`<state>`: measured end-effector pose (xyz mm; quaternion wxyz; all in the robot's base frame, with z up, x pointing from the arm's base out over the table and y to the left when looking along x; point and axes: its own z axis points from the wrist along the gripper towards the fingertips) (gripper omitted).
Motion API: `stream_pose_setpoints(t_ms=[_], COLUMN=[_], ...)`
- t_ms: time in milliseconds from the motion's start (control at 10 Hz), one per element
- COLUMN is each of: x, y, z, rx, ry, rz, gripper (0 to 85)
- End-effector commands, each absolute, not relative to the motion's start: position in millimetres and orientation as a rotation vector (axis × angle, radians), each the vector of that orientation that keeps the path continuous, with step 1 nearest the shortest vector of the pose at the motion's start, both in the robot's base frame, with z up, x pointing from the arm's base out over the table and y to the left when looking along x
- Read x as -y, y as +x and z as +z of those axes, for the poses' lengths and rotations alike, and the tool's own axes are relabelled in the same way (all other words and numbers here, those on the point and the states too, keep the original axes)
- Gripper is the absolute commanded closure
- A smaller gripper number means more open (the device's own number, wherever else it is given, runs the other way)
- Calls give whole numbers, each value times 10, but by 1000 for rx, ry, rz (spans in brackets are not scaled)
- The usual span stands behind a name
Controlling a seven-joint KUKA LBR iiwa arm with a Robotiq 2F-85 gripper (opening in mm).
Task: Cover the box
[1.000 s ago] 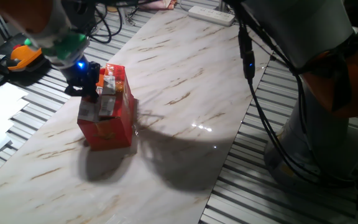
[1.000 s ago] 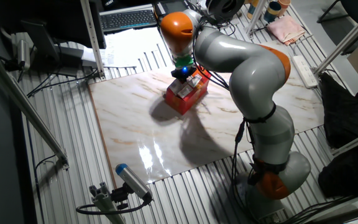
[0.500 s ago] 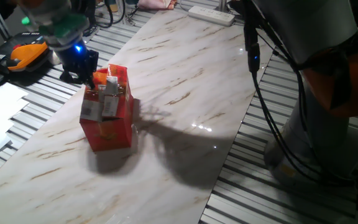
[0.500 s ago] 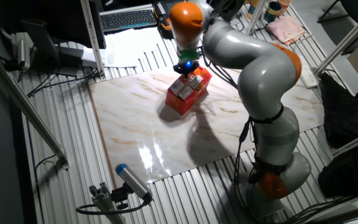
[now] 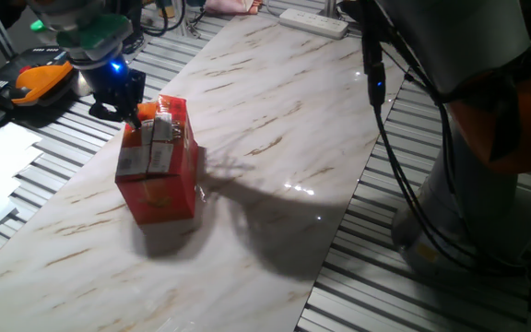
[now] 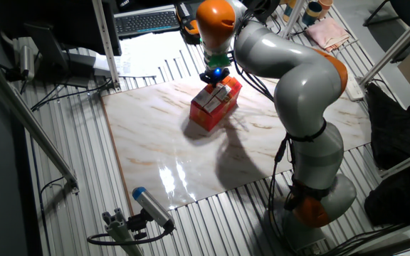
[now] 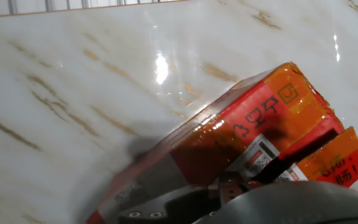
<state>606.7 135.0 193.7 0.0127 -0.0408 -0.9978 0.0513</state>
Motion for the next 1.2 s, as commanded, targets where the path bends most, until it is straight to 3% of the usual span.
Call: stream_pose_setpoints(t_ms=[0,300,700,1100], x=[-1346,-1361,-1378,-1461], y=[6065,6098,6024,6026], z=[1946,2145,2354,2386], rx=[3113,3107,3107,3108], ry=[-144,-282,-266,-258], rz=[144,-71,-99,-94], gripper=[850,850,850,850])
